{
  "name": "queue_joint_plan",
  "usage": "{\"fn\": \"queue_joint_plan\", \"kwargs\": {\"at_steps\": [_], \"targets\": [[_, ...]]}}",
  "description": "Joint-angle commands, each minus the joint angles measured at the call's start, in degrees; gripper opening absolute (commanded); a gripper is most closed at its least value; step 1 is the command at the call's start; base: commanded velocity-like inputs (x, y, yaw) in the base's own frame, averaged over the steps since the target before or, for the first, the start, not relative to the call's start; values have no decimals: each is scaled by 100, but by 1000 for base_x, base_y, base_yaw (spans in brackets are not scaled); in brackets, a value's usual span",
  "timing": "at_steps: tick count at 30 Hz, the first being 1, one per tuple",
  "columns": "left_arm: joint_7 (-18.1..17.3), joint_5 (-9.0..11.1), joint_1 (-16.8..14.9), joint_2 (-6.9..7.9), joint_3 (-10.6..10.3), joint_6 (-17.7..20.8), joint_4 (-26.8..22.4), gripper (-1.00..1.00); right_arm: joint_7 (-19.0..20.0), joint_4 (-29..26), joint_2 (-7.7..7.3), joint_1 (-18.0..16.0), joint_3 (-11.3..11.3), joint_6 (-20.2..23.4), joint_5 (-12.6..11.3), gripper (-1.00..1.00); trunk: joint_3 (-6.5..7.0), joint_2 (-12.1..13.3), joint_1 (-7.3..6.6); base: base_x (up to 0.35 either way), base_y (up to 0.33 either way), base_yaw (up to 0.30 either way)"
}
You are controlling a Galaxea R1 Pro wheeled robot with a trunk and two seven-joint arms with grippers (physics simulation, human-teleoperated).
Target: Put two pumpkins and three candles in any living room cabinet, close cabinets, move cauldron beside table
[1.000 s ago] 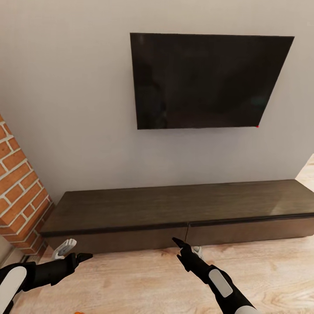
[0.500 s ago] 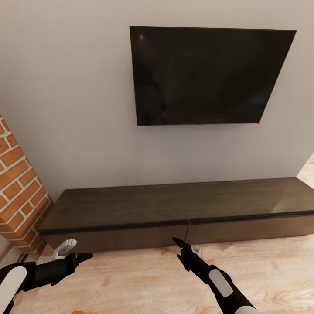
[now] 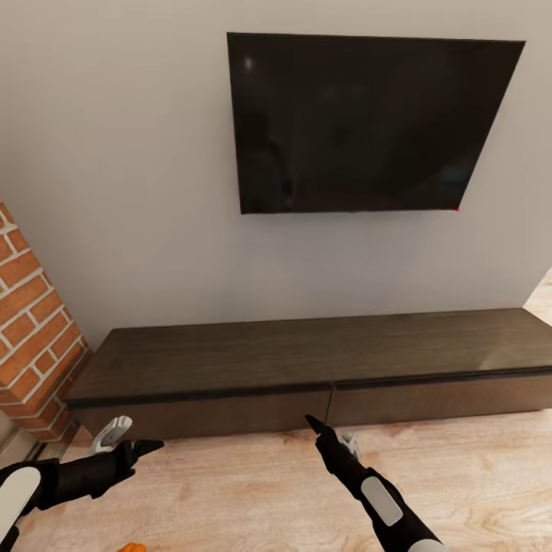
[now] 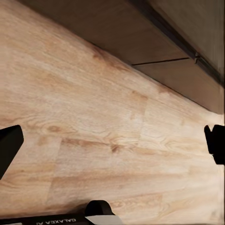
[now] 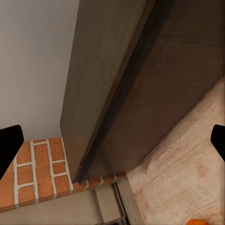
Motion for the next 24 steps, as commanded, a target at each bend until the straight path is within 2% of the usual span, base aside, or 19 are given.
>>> {"fn": "queue_joint_plan", "kwargs": {"at_steps": [1,2,3,4,6,7,9,11,12,15,16,18,20,22,24], "targets": [[0,191,3,104,-31,0,0,100,-1,9,-3,0,5,-16,7,100,-19,-42,23,0,0,0],[0,288,5,167,-60,0,-1,100,-3,12,-3,0,8,-22,11,100,-36,-82,45,0,0,0],[0,498,9,304,-147,0,-1,100,-9,20,-10,0,11,-33,16,100,-54,-122,67,0,0,0],[0,751,13,446,-254,0,-1,100,-13,25,-16,0,13,-42,19,100,-72,-162,89,0,0,0],[0,1404,29,714,-457,0,-1,100,-10,32,-32,0,16,-47,18,100,-108,-242,132,0,0,0],[0,1585,35,763,-508,0,-1,100,-8,38,-36,0,16,-47,16,100,-126,-282,154,0,0,0],[0,2251,54,894,-720,0,-1,100,-5,97,-43,0,15,-41,11,100,-162,-362,198,0,0,0],[0,2673,64,995,-841,0,-4,100,-3,169,-51,0,11,-36,9,100,-198,-443,242,0,0,0],[-3,2788,72,1076,-882,0,-8,100,-3,193,-56,0,11,-33,9,100,-216,-483,264,0,0,0],[-17,2966,81,1214,-961,0,-14,100,3,219,-62,0,10,-25,8,100,-270,-603,330,0,0,0],[-64,3105,79,1258,-985,0,-18,100,4,225,-63,0,11,-18,8,100,-288,-643,352,0,0,0],[-293,3483,78,1387,-1036,0,-33,100,9,227,-64,0,18,-7,10,100,-324,-723,396,0,0,0],[-532,3690,82,1532,-1121,0,-36,100,10,223,-47,0,22,-9,27,100,-360,-804,440,0,0,0],[-851,3833,85,1702,-1291,0,-42,100,8,225,-19,0,23,-18,71,100,-396,-884,484,0,0,0],[-1072,3889,85,1774,-1375,0,-37,100,7,225,-8,0,25,-33,91,100,-431,-964,528,0,0,0]]}}
